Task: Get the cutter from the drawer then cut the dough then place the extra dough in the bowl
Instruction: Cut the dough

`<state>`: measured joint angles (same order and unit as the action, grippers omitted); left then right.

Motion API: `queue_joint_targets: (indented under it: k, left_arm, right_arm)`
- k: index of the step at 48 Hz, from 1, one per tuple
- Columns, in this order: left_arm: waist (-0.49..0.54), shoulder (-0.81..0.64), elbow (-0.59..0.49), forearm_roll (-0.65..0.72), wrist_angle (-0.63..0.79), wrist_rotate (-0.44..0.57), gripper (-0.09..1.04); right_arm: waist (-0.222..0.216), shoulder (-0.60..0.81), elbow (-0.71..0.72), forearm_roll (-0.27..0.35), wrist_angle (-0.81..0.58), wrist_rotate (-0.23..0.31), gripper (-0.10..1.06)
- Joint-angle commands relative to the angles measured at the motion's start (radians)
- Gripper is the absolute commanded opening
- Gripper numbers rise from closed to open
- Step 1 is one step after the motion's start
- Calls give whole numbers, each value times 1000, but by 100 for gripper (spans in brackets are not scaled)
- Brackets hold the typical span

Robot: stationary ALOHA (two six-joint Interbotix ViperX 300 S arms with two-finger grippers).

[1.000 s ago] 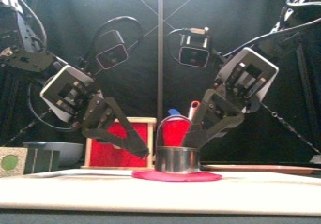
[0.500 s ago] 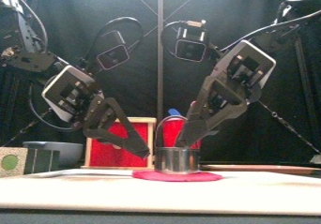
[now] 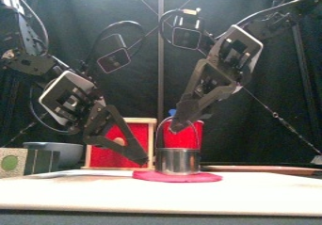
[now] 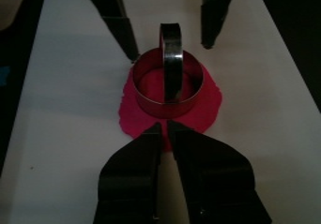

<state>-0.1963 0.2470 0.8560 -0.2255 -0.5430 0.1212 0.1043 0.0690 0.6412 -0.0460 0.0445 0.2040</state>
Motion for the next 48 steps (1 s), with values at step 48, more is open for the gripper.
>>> queue_joint_targets:
  k: [48]
  left_arm:
    - [3, 54, -28, 11, -40, 0, 43]
  right_arm:
    - [6, 6, -83, 71, 110, 3, 77]
